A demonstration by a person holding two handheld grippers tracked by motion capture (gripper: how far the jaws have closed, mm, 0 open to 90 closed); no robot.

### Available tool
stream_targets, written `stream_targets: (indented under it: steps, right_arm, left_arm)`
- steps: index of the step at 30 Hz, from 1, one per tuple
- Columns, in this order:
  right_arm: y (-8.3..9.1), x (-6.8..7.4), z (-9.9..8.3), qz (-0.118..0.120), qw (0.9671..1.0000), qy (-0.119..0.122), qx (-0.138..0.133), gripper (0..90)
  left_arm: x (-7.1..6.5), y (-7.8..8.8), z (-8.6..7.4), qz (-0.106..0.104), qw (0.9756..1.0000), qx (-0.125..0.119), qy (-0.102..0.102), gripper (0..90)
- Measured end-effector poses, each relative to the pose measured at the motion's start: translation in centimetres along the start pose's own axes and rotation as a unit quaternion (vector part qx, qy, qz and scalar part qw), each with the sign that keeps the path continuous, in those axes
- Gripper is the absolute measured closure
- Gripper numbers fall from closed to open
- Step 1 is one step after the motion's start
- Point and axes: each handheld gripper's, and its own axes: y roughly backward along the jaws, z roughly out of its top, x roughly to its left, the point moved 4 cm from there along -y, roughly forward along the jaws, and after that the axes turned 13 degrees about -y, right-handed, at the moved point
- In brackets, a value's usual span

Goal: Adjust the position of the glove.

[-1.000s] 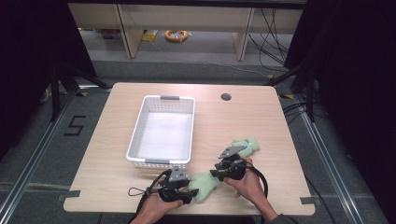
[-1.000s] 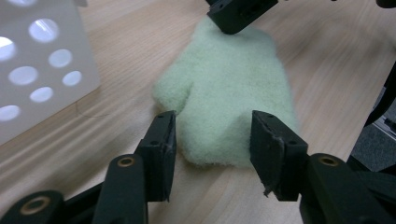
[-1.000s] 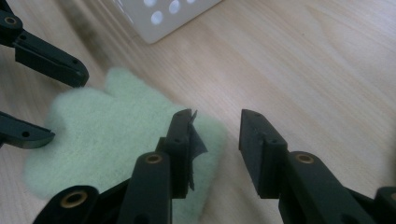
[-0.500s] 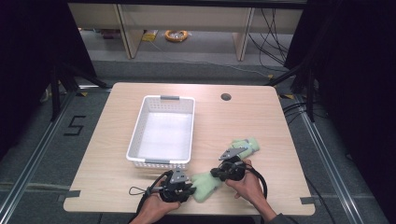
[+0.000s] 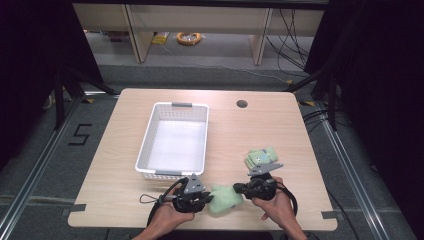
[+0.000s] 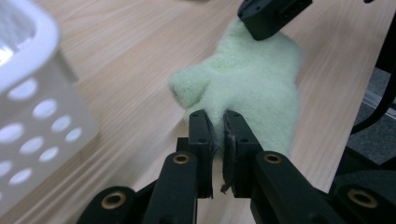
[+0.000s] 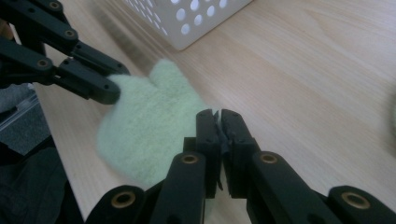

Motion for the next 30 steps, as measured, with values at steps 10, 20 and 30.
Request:
stream_targets:
  steps: [10,20,30]
  right_arm:
    - [2.7,-1.2,-2.7,-0.008,0.9996,-0.019,-0.019,87.0]
    - [1.7,-1.9,-3.8,-0.046,0.9988,-0.014,0.009,86.0]
    - [1.6,-2.1,-3.9,-0.053,0.9981,-0.027,0.019,75.8]
  left_arm:
    - [-0.9,-2.6,1.4,-0.023,0.9997,0.009,-0.006,82.1]
    - [-0.9,-3.5,0.8,-0.026,0.9993,0.025,-0.009,80.9]
    - [-0.8,-2.7,0.7,-0.031,0.9992,0.026,0.0,65.5]
